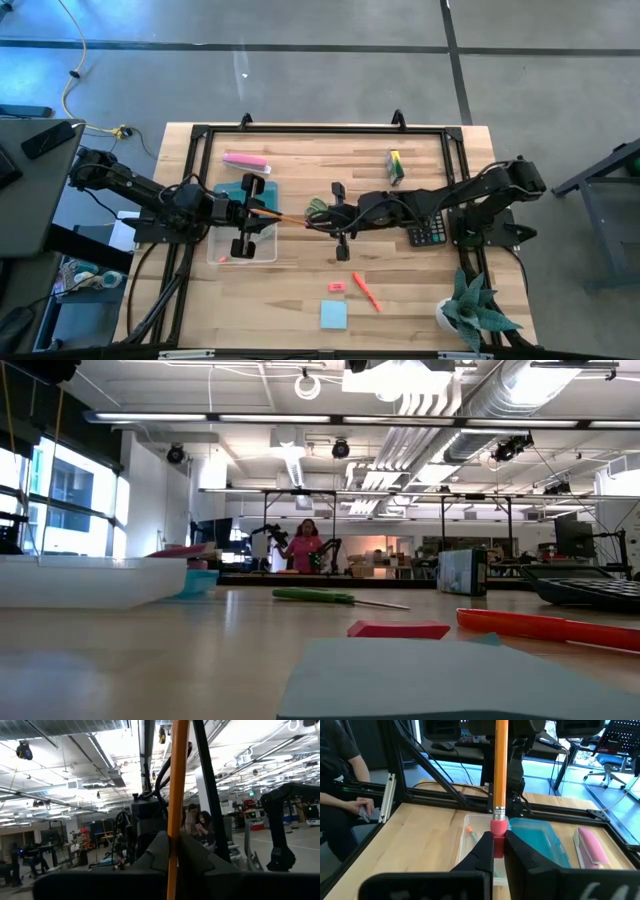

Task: Pack school essentials
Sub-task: Put the yellow pencil into the supply box

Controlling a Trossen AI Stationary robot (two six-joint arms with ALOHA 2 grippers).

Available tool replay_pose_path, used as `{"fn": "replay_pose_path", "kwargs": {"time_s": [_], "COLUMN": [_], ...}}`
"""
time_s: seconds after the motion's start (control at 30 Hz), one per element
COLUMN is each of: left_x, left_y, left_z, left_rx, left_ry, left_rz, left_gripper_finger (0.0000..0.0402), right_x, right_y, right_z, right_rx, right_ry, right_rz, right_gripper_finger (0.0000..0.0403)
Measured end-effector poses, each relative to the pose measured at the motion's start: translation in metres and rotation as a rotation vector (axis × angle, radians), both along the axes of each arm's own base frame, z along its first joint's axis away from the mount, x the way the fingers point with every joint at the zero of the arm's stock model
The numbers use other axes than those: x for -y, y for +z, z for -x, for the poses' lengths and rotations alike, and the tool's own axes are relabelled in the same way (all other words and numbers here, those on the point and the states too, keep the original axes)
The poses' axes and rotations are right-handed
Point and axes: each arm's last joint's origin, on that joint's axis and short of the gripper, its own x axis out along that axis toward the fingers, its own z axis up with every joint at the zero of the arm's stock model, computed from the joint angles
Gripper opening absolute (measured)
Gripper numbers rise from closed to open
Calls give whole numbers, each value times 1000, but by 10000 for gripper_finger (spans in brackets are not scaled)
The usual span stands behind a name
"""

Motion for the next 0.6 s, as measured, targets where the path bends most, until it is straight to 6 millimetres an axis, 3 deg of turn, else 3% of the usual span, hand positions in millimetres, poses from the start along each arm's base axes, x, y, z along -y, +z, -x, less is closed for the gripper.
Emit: {"fn": "replay_pose_path", "kwargs": {"time_s": [0.23, 0.6], "left_x": [0, -4], "left_y": [-3, -16], "left_z": [-1, -6], "left_rx": [-30, -181], "left_ry": [24, 147], "left_rz": [-3, 58], "left_gripper_finger": [18, 17], "right_x": [1, 9], "right_y": [-2, -7], "right_z": [0, 9], "right_rx": [-18, -128], "right_ry": [-48, -126], "right_rz": [-21, -21], "right_gripper_finger": [22, 178]}}
